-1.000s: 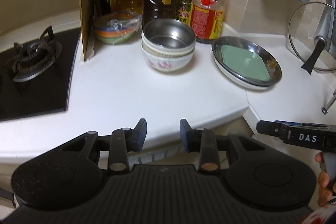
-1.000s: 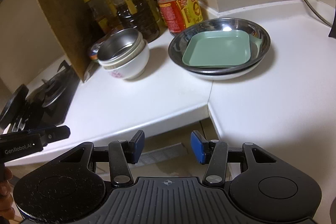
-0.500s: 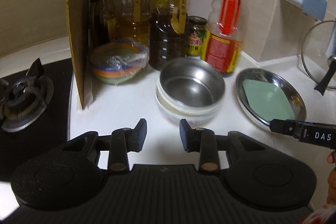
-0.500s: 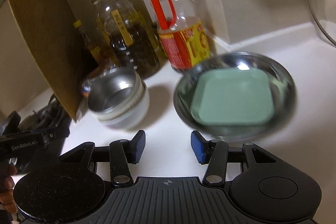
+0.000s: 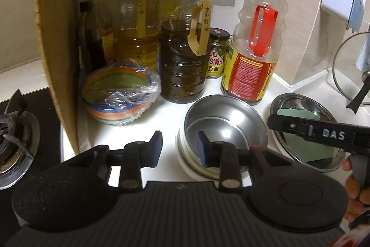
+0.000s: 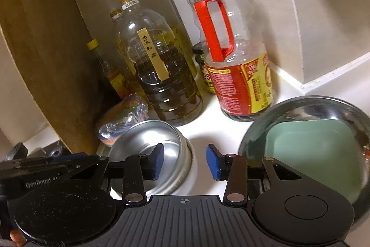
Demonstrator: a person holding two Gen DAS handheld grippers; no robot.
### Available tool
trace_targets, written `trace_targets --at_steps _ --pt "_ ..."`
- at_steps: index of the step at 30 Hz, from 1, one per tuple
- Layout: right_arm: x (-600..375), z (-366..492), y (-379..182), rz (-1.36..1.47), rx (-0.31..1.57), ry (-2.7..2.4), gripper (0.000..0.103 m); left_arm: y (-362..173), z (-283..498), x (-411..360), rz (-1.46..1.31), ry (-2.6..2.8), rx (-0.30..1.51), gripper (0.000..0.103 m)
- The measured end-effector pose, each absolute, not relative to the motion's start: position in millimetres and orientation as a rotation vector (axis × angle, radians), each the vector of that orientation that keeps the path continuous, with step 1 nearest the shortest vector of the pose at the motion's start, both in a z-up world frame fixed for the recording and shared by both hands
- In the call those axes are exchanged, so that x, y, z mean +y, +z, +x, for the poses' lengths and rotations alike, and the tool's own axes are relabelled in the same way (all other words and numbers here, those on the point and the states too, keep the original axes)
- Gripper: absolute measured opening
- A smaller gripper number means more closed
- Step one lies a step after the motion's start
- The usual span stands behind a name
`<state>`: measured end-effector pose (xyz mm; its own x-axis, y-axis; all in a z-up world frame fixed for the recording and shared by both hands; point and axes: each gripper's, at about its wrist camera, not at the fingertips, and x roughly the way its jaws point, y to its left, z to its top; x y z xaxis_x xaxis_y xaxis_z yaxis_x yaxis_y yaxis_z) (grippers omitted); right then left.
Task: Organize plates and bowls
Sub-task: 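Move both grippers toward the rim of the pot-and-bowl stack, then close the left gripper on the bowl stack rim while the right gripper closes beside it, then lift the bowl stack with both grippers and carry it toward the steel plate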
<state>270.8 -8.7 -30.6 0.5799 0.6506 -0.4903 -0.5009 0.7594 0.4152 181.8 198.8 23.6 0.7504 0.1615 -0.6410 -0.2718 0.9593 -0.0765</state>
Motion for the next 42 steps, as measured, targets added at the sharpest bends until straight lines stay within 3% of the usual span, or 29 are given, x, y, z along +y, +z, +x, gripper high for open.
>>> trace_targets --at_steps 9,15,38,42 --pt "-7.3 296.3 -43.2 0.373 0.747 0.695 0.028 14.9 197.8 208.9 -0.197 0.210 0.720 0.020" --pt "-10.0 308.7 -50.4 0.466 0.796 0.705 0.013 9.8 204.5 214.9 -0.250 0.167 0.739 0.011" --pt "-3.7 303.0 -40.7 0.436 0.865 0.616 0.012 3.0 220.0 218.9 -0.260 0.151 0.774 0.010" --pt "-2.6 301.1 -39.4 0.415 0.853 0.615 0.012 3.6 219.8 218.0 -0.247 0.167 0.769 0.014"
